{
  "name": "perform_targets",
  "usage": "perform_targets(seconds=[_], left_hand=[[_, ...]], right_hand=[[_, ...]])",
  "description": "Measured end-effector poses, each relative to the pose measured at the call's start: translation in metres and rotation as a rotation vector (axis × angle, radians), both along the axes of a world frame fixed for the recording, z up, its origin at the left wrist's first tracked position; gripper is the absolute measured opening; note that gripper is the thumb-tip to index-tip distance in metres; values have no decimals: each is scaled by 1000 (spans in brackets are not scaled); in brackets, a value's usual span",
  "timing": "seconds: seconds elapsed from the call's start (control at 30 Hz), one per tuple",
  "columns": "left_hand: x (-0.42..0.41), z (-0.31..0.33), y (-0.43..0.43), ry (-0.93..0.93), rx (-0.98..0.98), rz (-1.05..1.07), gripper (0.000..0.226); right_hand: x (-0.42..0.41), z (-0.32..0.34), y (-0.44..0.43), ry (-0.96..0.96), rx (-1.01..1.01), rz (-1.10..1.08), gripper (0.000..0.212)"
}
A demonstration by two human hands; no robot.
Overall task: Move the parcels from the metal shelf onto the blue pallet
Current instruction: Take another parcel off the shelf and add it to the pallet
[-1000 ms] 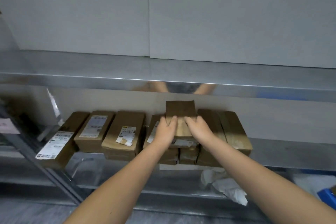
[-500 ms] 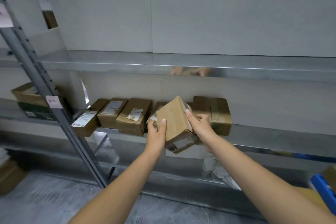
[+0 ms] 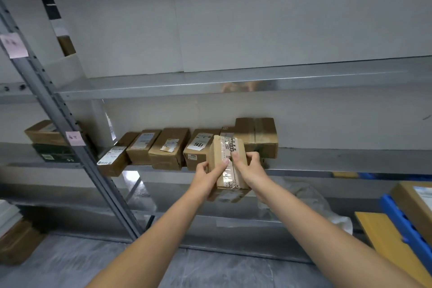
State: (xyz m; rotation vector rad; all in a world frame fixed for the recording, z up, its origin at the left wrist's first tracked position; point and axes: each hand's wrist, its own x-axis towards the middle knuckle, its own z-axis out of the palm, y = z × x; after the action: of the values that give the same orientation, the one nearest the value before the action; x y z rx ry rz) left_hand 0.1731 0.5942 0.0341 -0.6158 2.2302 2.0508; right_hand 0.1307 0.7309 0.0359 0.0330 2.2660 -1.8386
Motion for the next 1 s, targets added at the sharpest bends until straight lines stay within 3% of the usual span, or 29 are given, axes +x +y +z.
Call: perform_targets(seconds=[0.07, 0.13, 0.33, 0.43, 0.53, 0.7, 0.87, 1.0], left_hand=[[2, -4, 2, 24, 52, 35, 89], [5, -7, 4, 32, 88, 51, 90], [2, -14, 7, 83, 212, 16, 80], [1, -14, 10, 136, 261, -7, 64], [2, -15, 8, 260, 222, 12, 48], [0, -9, -4, 382, 96, 129, 45], [-2, -10, 0, 297, 19, 100, 22], [0, -20, 23, 238, 88, 34, 38]], right_hand=[[1, 1, 8, -15, -55, -12, 40], [1, -1, 15, -55, -97, -5, 37], [-1, -12, 30, -256, -124, 82, 56], [-2, -11, 38, -318, -149, 112, 70], [-2, -11, 42, -269, -142, 99, 78], [4, -6, 39, -61, -91, -9, 55], [8, -6, 37, 110, -110, -102, 36], [15, -11, 43, 170, -110, -131, 33]])
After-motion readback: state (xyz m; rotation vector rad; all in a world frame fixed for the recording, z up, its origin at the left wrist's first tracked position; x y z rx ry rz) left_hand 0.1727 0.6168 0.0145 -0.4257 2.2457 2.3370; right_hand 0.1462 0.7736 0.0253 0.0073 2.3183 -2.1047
